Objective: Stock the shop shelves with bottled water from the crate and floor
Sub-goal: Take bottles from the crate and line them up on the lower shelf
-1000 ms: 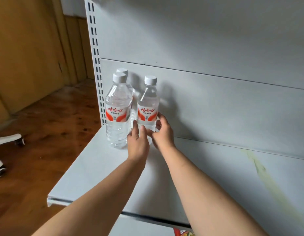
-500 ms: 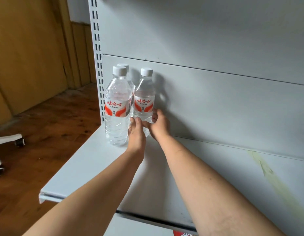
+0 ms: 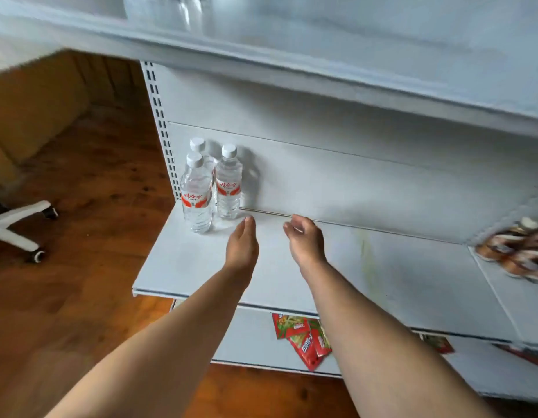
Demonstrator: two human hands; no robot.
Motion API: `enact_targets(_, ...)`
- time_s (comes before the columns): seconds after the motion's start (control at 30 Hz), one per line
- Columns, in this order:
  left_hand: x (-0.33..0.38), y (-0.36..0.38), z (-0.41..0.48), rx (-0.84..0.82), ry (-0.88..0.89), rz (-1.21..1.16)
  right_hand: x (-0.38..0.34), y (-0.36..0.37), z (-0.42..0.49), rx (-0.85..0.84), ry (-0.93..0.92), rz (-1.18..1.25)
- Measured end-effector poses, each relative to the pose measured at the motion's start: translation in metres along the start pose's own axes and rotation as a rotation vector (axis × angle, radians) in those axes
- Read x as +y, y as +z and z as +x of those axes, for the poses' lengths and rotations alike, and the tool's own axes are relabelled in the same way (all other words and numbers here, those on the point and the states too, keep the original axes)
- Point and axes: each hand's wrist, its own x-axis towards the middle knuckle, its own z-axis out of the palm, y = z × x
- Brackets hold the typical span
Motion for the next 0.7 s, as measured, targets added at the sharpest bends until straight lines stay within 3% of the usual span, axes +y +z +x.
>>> enact_targets(0.2,0.069,0.029,-0.123,-0.190,-0.029,0.131,-0.032,-0.107,-0.119,0.116,0.112,0.053)
enact_targets(0.37,0.084,0.079,-0.237,-0.440,0.017,0.194,-0.022,-0.198,-0.225,0.330,0.206,0.152)
enact_targets(0.53,0.058,0.144,-0.364,-0.749,0.056,0.313,0.038,-0.299,-0.342,0.540,0.373,0.344)
enact_targets(0.7,-0.015,0.231,-0.499,-1.038,0.033,0.525,0.152,-0.398,-0.463,0.760,0.548,0.378)
